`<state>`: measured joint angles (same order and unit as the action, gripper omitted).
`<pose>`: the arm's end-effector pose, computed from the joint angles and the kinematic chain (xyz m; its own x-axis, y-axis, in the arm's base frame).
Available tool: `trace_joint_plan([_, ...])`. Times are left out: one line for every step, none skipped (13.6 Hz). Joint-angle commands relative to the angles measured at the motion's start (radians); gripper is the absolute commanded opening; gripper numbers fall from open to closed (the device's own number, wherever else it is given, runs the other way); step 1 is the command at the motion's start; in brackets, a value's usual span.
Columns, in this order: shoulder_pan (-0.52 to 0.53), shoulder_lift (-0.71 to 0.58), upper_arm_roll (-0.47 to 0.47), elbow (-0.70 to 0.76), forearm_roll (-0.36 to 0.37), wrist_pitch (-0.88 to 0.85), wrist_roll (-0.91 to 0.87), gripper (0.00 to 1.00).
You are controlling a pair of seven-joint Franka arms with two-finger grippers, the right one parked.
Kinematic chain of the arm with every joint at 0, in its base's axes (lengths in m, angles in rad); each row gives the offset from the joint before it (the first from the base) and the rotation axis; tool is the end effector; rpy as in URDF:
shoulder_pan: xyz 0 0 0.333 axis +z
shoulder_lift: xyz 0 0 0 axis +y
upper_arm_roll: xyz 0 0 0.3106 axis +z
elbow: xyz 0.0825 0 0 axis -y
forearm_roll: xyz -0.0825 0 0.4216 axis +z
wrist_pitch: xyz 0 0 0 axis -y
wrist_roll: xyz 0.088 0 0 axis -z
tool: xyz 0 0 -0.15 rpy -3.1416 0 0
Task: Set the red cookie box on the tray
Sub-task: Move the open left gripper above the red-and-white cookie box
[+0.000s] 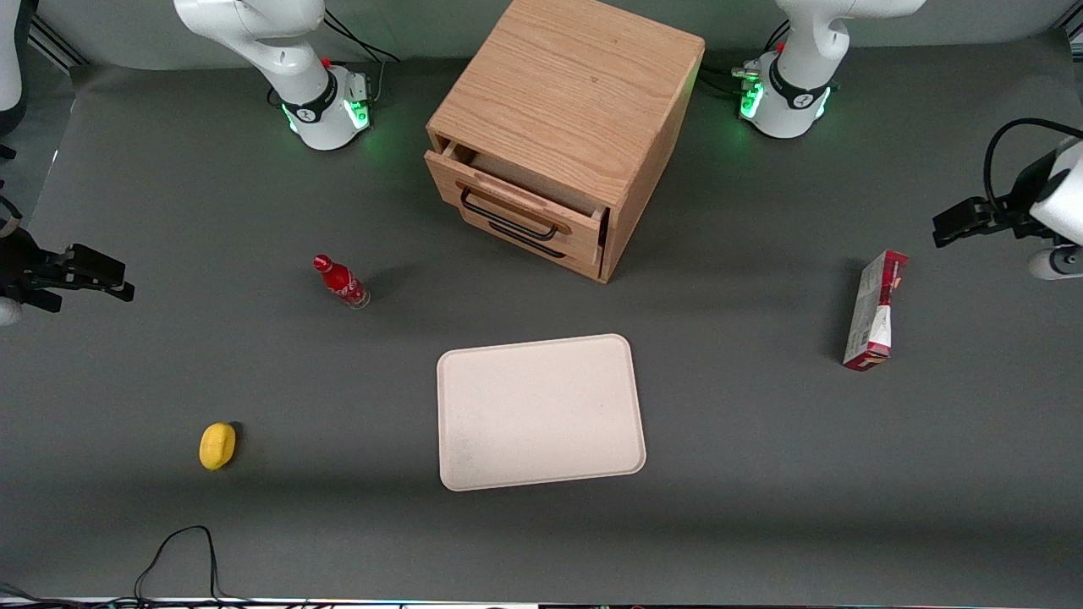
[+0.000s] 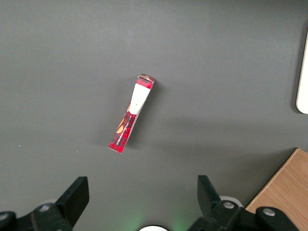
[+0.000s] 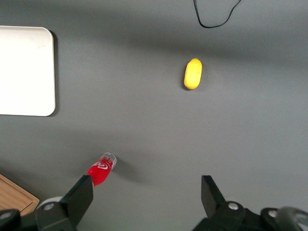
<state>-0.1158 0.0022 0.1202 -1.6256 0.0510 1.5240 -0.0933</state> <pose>0.5808 0.0103 0.5437 0.9901 0.0998 -0.0983 0.0941 -0.9937 -0.0606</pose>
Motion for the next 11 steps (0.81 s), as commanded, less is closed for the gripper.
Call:
trace_joint_plan([0.002, 0.012, 0.003, 0.039, -0.014, -0.041, 0.029, 1.0])
trace_joint_plan([0.004, 0.013, 0.003, 0.042, -0.014, -0.041, 0.024, 1.0])
trace_joint_plan([0.007, 0.013, 0.003, 0.043, -0.016, -0.041, 0.015, 1.0])
trace_joint_plan([0.008, 0.015, 0.003, 0.043, -0.016, -0.041, 0.014, 1.0])
trace_joint_plan([0.008, 0.015, 0.003, 0.041, -0.016, -0.047, 0.017, 1.0])
trace_joint_plan([0.005, 0.016, 0.003, 0.042, -0.017, -0.057, 0.017, 1.0])
trace_joint_plan([0.001, 0.015, 0.003, 0.043, -0.017, -0.065, 0.014, 1.0])
trace_joint_plan([0.001, 0.015, 0.001, 0.044, -0.019, -0.077, 0.014, 1.0])
trace_joint_plan([0.007, 0.012, 0.003, 0.047, -0.017, -0.087, 0.027, 1.0])
trace_joint_plan([0.014, 0.009, 0.009, 0.061, -0.013, -0.114, 0.033, 1.0])
trace_joint_plan([0.018, 0.009, 0.019, 0.079, -0.007, -0.154, 0.041, 1.0])
